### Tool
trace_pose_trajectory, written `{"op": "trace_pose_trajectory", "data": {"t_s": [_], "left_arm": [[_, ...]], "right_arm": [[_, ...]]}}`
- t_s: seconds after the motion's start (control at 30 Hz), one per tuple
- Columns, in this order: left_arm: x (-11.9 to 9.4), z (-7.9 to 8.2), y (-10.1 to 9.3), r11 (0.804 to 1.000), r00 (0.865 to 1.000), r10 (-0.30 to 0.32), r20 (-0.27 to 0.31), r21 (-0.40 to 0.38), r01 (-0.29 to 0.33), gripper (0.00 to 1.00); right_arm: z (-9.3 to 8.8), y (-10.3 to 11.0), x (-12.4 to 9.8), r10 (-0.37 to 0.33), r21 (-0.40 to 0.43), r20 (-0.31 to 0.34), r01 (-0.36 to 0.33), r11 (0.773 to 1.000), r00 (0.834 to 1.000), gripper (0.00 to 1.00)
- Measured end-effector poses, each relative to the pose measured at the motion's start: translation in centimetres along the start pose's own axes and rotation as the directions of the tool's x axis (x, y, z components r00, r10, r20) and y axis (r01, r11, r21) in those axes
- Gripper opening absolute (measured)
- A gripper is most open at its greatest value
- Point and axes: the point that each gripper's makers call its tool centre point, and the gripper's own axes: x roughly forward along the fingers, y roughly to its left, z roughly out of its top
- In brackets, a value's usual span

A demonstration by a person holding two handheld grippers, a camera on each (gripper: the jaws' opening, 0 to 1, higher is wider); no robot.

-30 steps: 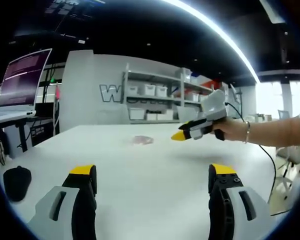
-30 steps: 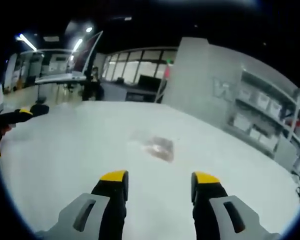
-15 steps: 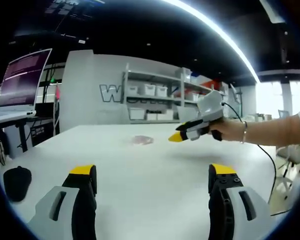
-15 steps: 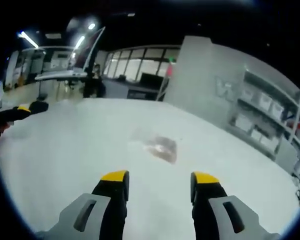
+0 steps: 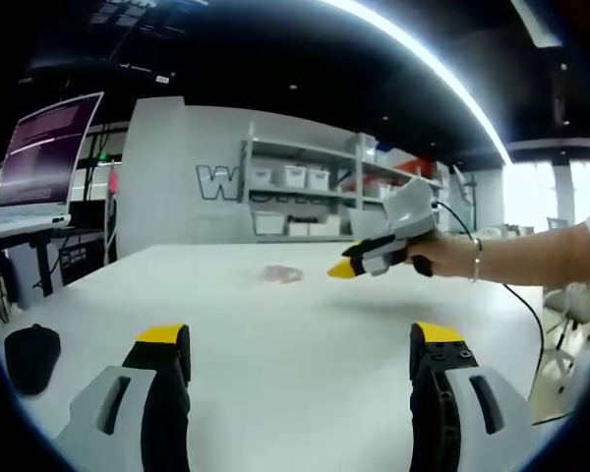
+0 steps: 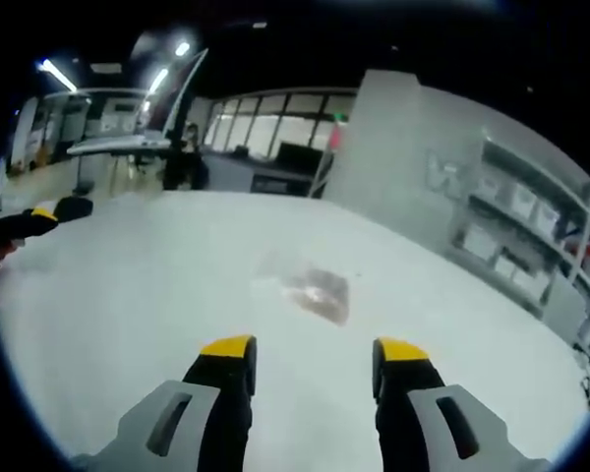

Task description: Open the resealable bag by pulling the two sides of the seal apart until the entire bag opening is separated and visibly accessible.

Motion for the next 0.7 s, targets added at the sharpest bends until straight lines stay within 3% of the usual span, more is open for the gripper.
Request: {"op": "trace_pose_trajectory", "data": {"t_s": [0.47,0.7], "left_arm": [[0.1,0.3,0.1,1.0,1.0,-0.001,-0.001,0.009,0.001,0.9],[0.2,0.1,0.2,1.0,1.0,0.0,-0.007,0.01,0.0,0.9]], "right_arm": [[0.1,-0.5,1.0,0.005,-0.027,0.0,-0.005,1.0,1.0,0.44],[0.1,0.2,1.5,0.019,-0.047,0.0,-0.019,0.999,1.0,0.43]]}}
